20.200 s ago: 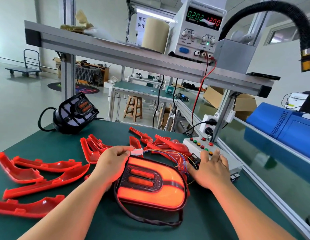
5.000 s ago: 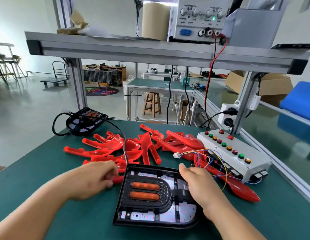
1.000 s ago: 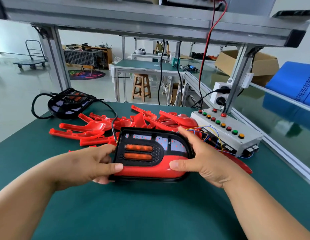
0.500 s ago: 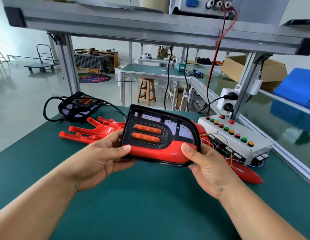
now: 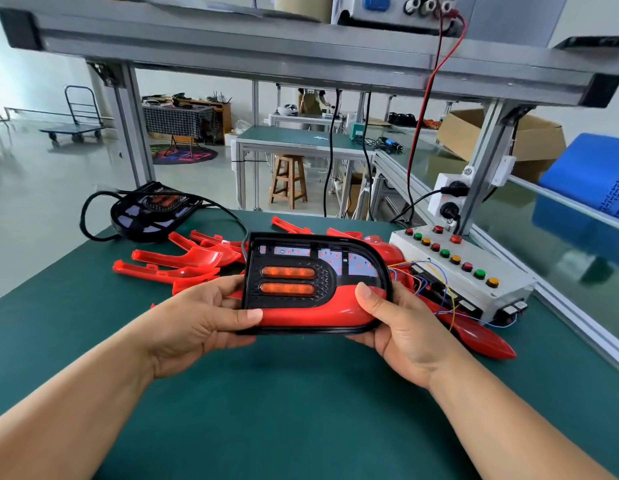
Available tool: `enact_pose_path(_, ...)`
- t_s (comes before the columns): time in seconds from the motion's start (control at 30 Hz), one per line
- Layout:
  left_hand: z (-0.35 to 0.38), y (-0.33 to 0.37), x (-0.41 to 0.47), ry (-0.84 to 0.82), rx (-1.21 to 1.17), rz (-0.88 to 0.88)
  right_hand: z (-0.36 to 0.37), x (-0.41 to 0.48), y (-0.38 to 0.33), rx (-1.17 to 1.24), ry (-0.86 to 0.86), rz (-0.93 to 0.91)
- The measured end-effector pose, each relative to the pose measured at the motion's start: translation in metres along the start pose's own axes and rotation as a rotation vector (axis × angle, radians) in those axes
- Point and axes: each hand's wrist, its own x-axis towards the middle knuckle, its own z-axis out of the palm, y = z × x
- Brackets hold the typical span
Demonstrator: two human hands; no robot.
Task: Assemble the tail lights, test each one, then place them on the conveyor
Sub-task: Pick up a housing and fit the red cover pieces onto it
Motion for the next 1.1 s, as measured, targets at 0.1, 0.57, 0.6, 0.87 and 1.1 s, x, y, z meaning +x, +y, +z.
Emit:
enact_pose_path(0.1, 0.0, 0.0, 0.001, 0.006, 0.008, 0.005, 0.0, -0.001, -0.002, -0.006, 0.007, 0.0)
enact_pose_path(0.57, -0.009, 0.003, -0.003, -0.079, 0.072, -0.033, 0.003, -0.004, -0.005, -0.022, 0.001, 0.054)
enact_pose_path(0.6, -0.013, 0.004, -0.005, -0.136, 0.099, -0.06, 0.003, -0.006, -0.004, -0.052, -0.015, 0.09)
enact_pose_path(0.87, -0.03, 0.007, -0.011, -0.348, 0.24, -0.186, -0.006, -0.015, -0.015, -0.324, -0.167, 0.341)
enact_pose_path(1.1, -0.032, 0.015, -0.016, -0.34, 0.429, -0.265, -0.016, -0.019, -0.027, -0.474, -0.256, 0.438)
